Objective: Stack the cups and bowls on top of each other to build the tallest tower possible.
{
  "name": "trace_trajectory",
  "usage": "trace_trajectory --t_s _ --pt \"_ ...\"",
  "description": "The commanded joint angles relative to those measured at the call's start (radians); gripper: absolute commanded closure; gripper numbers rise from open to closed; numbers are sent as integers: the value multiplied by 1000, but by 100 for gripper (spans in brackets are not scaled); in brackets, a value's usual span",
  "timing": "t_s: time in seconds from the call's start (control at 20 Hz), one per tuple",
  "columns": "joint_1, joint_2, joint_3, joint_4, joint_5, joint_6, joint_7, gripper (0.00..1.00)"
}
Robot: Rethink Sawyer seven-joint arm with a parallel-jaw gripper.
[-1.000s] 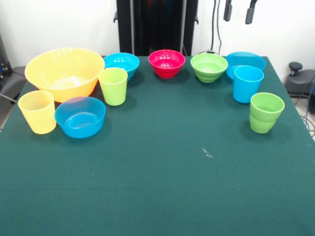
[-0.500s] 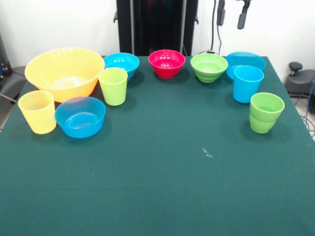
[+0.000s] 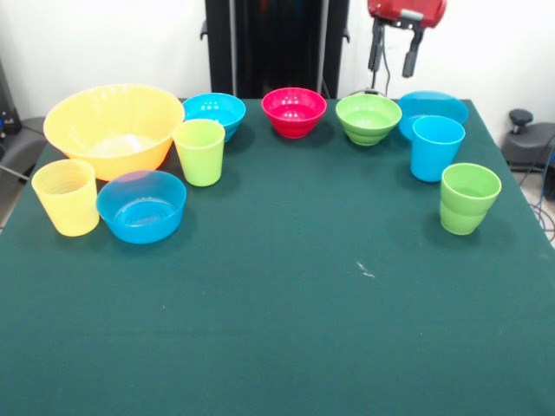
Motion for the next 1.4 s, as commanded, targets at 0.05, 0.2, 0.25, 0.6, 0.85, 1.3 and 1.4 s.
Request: trace_trajectory --t_s 0.05,0.2,0.25,0.6,0.85,1.3,1.4 --pt "-27 118 78 -41 -57 -79 141 0" --pt "-39 157 85 -41 -70 -139 154 0" --pt "-41 174 84 -44 -72 -158 156 0" --pt "-57 190 98 -45 -87 -175 154 0" --pt "-66 222 122 -57 -91 -189 160 0" --pt "-92 267 174 -75 -113 -205 178 0" --pt "-93 278 180 -83 -113 -210 178 0"
